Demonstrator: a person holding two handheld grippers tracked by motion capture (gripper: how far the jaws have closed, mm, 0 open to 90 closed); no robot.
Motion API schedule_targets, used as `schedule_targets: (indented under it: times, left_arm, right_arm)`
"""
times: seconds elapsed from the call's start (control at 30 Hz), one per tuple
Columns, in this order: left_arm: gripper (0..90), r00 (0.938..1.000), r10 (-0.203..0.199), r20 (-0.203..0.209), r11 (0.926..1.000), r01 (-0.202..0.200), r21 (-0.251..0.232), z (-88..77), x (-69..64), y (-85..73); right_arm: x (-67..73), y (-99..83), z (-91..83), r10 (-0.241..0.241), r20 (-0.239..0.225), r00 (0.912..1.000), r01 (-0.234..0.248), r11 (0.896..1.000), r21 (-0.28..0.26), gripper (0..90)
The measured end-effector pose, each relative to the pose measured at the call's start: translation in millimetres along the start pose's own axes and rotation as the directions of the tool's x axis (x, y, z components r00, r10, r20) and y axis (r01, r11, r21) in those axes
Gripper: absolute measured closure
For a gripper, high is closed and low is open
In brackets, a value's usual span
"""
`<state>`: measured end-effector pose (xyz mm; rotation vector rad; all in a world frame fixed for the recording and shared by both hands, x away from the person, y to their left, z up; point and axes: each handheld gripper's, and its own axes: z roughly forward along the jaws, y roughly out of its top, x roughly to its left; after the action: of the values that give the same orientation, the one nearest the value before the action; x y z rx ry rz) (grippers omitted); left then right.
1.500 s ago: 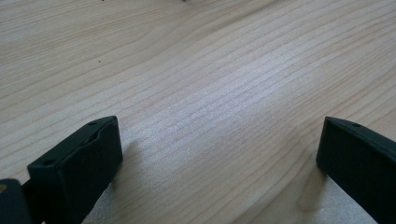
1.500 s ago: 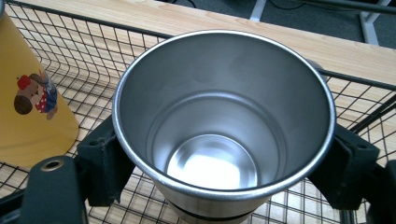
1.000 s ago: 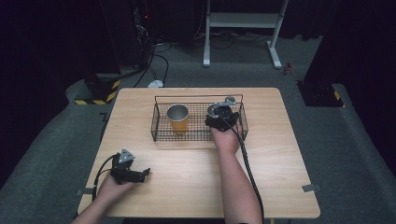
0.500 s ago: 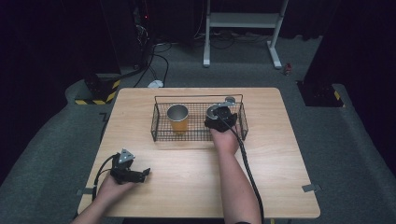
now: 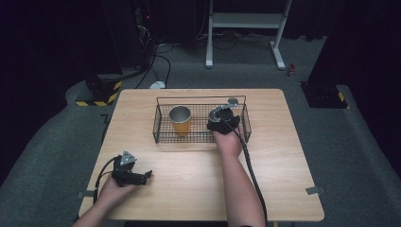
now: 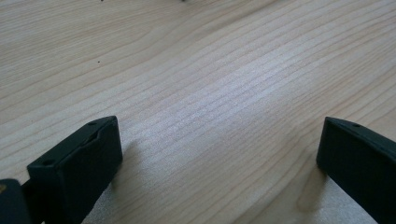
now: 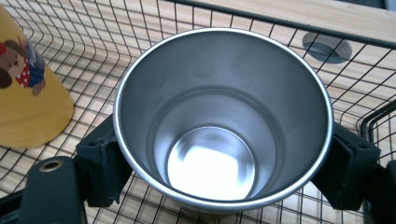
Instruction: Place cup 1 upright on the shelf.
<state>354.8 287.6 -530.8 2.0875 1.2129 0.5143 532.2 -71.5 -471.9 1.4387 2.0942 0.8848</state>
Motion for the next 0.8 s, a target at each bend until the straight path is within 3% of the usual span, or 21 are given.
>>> schedule_targets:
  times: [0.33,0.5,0.8]
  left_arm:
    - [0.6,1.0,-0.003,0.002,1.0,0.003,-0.001,0.0,-0.2,-0.2]
    - [0.6,1.0,-0.002,0.002,1.0,0.002,-0.001,0.0,-0.2,-0.1]
    - [0.5,1.0,-0.004,0.002,1.0,0.004,-0.001,0.1,-0.3,-0.1]
  right_arm:
    - [0.6,0.0,-0.7,-0.026,0.004,0.9996,0.026,1.0,0.001,15.3]
    - [1.1,0.3,-1.8,-0.025,0.022,0.9995,0.025,1.0,-0.002,9.8]
    - [1.4,2.5,-8.2,-0.02,0.016,0.9997,0.02,0.999,-0.025,9.2]
